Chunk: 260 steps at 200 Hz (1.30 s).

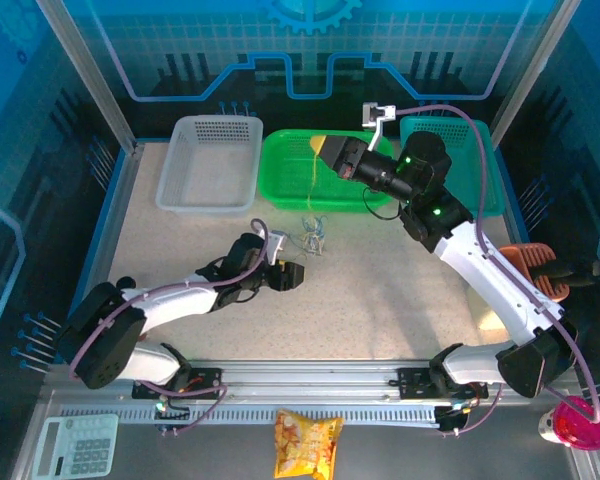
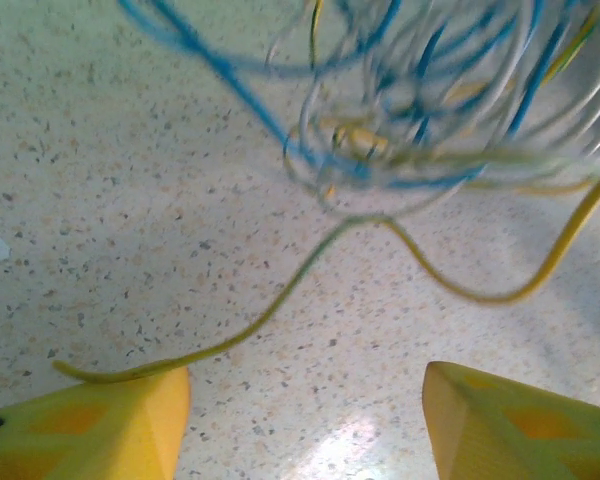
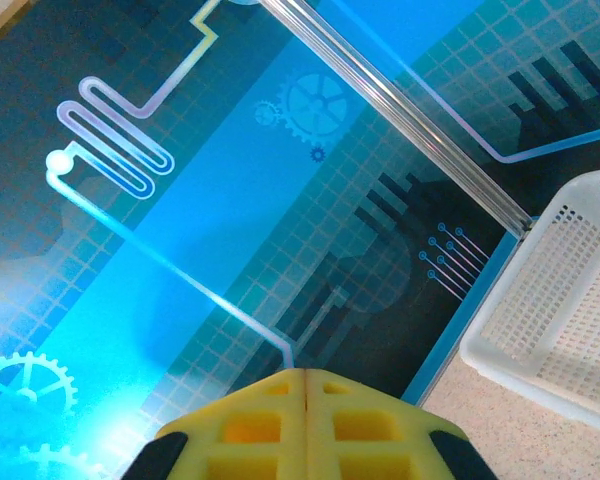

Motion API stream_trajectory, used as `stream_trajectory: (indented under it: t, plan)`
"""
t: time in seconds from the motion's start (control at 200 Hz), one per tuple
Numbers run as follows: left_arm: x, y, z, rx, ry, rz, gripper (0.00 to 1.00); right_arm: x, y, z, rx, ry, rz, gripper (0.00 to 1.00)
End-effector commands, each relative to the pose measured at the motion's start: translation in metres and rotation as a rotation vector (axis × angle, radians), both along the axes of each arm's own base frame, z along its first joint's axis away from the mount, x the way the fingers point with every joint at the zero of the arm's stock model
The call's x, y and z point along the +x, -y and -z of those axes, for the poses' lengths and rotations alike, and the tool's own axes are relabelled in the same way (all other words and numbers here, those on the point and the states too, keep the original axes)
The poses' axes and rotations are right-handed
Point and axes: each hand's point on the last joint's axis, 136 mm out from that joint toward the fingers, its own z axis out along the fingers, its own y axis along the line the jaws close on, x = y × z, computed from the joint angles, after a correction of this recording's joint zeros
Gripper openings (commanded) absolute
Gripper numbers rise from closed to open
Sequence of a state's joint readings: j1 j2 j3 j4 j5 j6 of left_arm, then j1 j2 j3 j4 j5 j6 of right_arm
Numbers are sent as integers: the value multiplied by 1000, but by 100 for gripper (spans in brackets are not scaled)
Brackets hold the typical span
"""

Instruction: Untangle the cables

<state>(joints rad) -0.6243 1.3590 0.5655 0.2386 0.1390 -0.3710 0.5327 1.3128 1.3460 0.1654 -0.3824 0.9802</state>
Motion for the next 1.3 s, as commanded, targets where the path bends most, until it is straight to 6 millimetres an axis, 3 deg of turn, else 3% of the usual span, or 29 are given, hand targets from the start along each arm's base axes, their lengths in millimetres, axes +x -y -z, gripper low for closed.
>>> stream_trajectory:
  t: [0.0, 0.315, 0.575, 0.74, 0.825, 1.01, 1.296]
  plan:
    - [-4, -2, -22, -30, 47, -3, 70, -5, 4, -4, 14, 18, 0, 0]
    - [4, 9, -50, -56, 110, 37, 80, -9, -13, 15, -16, -14, -40, 0]
    - [17, 30, -53, -68, 114, 74, 81, -12, -40, 34, -52, -47, -92, 0]
    - [24, 35, -39, -35, 94, 70, 79, -13, -50, 32, -50, -45, -117, 0]
    - [27, 33, -29, -15, 87, 51, 72, -14, -50, 22, -45, -28, -120, 0]
    - [24, 28, -1, 15, 44, 36, 46, -14, -42, -10, -20, 25, -108, 0]
    - [16, 20, 23, 35, 5, 16, 41, -8, -6, -78, 171, 99, -103, 0]
